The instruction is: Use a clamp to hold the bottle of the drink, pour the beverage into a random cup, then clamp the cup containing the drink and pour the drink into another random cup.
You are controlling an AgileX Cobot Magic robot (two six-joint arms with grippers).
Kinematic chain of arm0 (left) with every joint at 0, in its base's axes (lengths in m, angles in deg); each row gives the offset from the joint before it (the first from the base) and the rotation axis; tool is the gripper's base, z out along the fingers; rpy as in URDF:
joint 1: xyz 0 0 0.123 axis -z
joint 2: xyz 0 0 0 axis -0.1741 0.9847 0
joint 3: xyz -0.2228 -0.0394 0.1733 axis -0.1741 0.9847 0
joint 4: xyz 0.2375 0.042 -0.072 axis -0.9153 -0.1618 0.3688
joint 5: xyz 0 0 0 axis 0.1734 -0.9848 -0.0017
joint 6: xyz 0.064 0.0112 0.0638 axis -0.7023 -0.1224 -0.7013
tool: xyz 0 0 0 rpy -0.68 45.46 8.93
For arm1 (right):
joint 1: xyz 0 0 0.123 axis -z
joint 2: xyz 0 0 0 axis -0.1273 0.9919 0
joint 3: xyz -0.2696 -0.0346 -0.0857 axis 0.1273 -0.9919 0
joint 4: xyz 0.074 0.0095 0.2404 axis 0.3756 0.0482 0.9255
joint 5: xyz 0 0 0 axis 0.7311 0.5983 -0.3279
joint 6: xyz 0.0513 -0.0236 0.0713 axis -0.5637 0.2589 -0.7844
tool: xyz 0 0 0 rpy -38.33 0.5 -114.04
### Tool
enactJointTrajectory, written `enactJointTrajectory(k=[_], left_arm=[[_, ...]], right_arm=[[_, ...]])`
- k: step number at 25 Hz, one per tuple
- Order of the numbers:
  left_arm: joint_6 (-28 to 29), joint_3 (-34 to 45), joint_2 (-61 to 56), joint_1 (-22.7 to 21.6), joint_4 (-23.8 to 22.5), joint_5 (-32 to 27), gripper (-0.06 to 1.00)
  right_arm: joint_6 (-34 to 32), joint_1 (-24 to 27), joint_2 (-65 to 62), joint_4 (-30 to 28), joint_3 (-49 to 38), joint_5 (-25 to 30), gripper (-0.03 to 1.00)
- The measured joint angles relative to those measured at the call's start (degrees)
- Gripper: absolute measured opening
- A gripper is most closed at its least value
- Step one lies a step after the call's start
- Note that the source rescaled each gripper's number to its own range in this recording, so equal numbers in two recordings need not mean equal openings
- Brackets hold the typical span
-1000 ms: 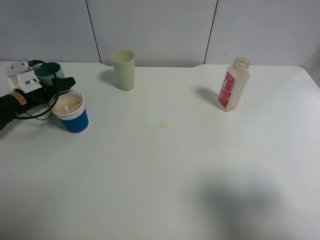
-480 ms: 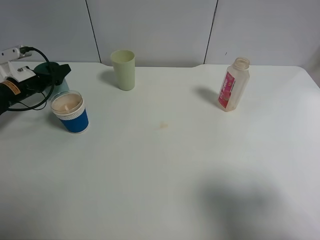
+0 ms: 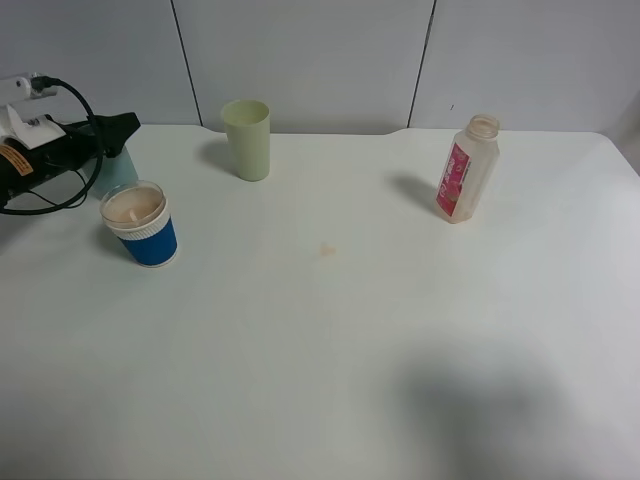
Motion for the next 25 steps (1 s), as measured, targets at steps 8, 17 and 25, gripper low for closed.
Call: enactJointTrajectory(k=[8,17,25], left_arm=[[0.0,0.1,-6.23,0.0,-0.72,0.0,0.77],[-3.53,4.39,-18.05,0.0,1.1,-4.72,0.77],[-8.17,12.84,-29.74,0.0,11.36,-6.45,0.77]], right_arm=[[0.0,0.0,0.0,0.0,0.0,0.0,1.0],[-0.05,0.0,0.0,0.0,0.0,0.0,1.0],[-0.05,0.0,0.0,0.0,0.0,0.0,1.0]])
